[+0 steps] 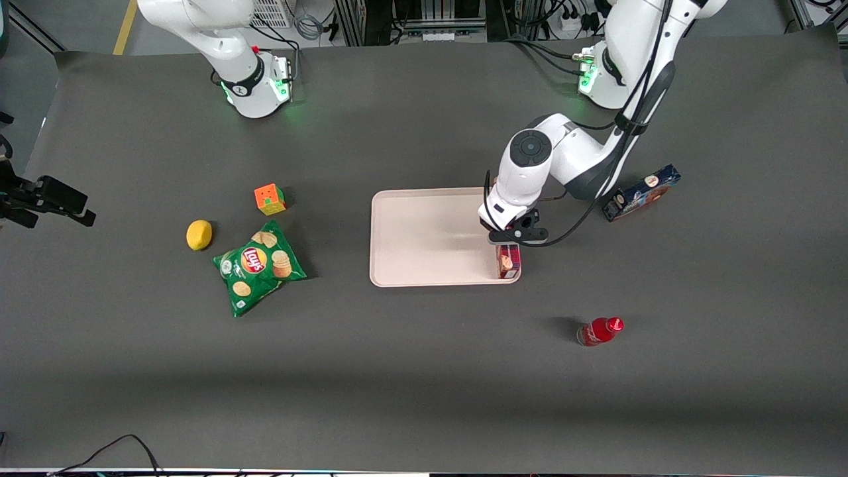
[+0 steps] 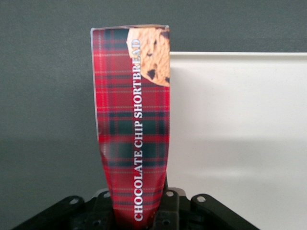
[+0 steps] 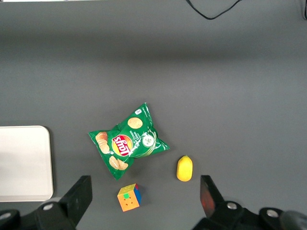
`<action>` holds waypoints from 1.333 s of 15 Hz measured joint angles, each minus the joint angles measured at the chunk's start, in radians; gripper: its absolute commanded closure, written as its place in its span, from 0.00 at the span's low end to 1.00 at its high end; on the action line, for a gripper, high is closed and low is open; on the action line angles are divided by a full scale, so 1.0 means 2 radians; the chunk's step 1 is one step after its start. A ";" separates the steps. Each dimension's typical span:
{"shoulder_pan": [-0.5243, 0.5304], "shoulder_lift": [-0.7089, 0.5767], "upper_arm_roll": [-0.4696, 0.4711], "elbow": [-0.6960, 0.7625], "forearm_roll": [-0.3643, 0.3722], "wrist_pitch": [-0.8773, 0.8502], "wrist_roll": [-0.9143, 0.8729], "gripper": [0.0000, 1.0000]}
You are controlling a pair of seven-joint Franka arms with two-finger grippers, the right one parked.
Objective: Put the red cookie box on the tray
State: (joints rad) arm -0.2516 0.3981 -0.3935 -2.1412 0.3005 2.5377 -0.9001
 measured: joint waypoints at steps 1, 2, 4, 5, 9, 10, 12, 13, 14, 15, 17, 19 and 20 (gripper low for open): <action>0.000 0.003 0.000 0.000 0.003 0.002 -0.004 0.91; 0.000 0.005 0.000 0.000 0.003 0.004 -0.005 0.84; 0.000 0.006 0.001 0.000 0.003 0.004 -0.006 0.69; 0.000 0.006 0.002 0.000 0.003 0.004 -0.006 0.60; 0.000 0.008 0.005 0.000 0.012 0.004 -0.008 0.24; 0.000 0.008 0.005 0.001 0.012 0.005 -0.008 0.14; 0.000 0.008 0.007 0.001 0.013 0.005 -0.009 0.00; 0.000 0.008 0.007 0.002 0.013 0.005 -0.009 0.00; 0.000 0.008 0.007 0.002 0.013 0.005 -0.009 0.00; 0.000 0.008 0.007 0.003 0.014 0.005 -0.009 0.00; 0.000 0.005 0.011 0.012 0.014 0.001 -0.009 0.00; 0.003 -0.005 0.014 0.030 0.014 -0.028 0.003 0.00; 0.008 -0.015 0.015 0.043 0.006 -0.052 0.025 0.00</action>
State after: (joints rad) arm -0.2359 0.3689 -0.3635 -2.0551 0.3131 2.4333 -0.8503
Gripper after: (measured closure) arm 0.000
